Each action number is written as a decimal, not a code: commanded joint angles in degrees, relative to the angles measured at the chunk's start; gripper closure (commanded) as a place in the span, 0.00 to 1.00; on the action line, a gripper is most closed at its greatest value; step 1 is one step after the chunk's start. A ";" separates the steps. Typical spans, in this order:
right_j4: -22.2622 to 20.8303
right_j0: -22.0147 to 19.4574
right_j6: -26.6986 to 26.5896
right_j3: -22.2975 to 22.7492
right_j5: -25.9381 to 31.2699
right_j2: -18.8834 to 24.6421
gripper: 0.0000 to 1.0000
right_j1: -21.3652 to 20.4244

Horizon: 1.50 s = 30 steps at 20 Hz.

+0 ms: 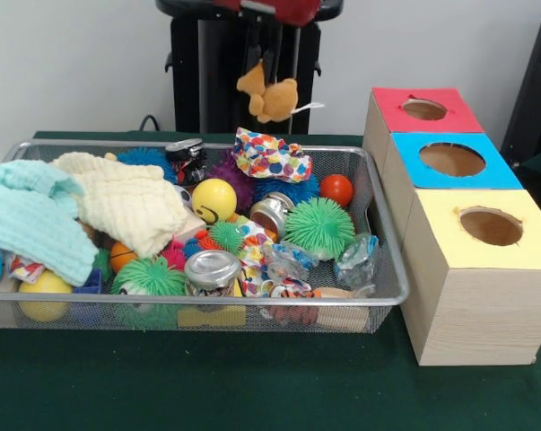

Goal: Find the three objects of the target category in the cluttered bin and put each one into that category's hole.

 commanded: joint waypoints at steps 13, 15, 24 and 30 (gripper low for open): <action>5.62 4.71 16.18 22.91 -9.81 -3.49 1.00 -8.58; 5.21 5.95 16.88 23.50 -11.18 -4.00 1.00 -8.23; 7.77 7.85 18.09 28.55 -19.08 -2.42 1.00 -6.52; 10.32 8.99 19.16 31.36 -23.80 -0.55 1.00 -5.00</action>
